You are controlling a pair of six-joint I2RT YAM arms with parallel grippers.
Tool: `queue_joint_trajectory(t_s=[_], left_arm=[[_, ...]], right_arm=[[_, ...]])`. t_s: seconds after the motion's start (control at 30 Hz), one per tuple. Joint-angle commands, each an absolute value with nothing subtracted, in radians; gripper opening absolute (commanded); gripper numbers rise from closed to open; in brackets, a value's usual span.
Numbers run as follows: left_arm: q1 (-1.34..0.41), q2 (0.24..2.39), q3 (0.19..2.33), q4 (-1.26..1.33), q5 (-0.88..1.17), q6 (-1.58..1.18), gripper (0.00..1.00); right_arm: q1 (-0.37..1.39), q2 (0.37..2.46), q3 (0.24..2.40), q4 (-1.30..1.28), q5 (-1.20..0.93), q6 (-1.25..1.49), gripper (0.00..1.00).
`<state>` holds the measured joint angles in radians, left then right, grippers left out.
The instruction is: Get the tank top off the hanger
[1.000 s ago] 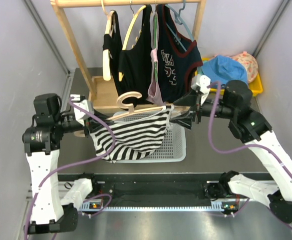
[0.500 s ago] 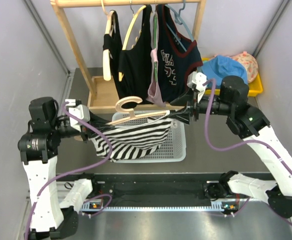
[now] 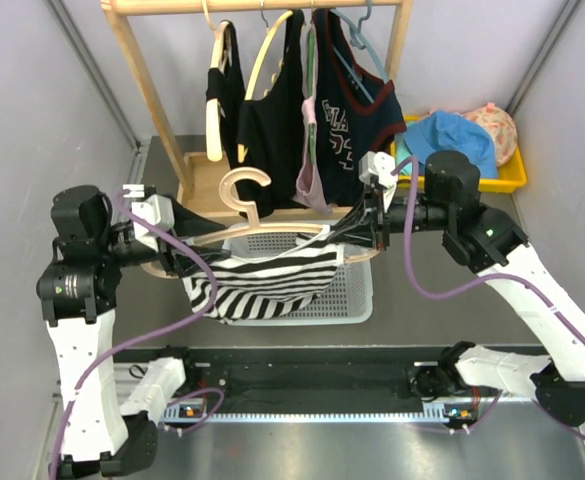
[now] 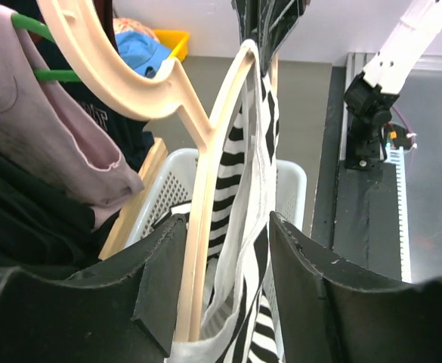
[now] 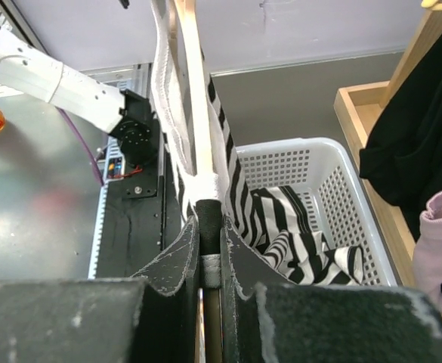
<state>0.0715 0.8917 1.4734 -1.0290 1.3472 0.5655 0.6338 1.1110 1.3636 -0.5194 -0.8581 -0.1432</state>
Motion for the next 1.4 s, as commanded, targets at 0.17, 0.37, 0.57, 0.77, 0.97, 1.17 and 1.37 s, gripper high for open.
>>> queue_joint_trajectory(t_s=[0.17,0.37,0.57,0.77,0.97,1.17,1.37], left_arm=[[0.064,0.881,1.369,-0.675,1.451,0.292,0.52],[0.054,0.887,1.292,-0.387,1.453,0.089,0.5],[0.051,0.876,1.25,-0.345,1.447,0.094,0.49],[0.043,0.865,1.221,-0.344,1.485,0.045,0.43],[0.034,0.854,1.209,-0.342,1.506,0.038,0.31],[0.032,0.853,1.198,-0.339,1.491,0.048,0.34],[0.032,0.839,1.186,-0.339,1.431,0.075,0.58]], right_arm=[[0.676,1.114,1.414,-0.472,-0.792,-0.149,0.0],[0.724,1.126,1.431,-0.491,-0.753,-0.167,0.0],[0.753,1.126,1.45,-0.505,-0.747,-0.173,0.0],[0.755,1.121,1.459,-0.474,-0.759,-0.157,0.0],[0.755,1.137,1.465,-0.428,-0.775,-0.132,0.0],[0.77,1.144,1.508,-0.457,-0.793,-0.147,0.0],[0.772,1.126,1.534,-0.483,-0.807,-0.163,0.0]])
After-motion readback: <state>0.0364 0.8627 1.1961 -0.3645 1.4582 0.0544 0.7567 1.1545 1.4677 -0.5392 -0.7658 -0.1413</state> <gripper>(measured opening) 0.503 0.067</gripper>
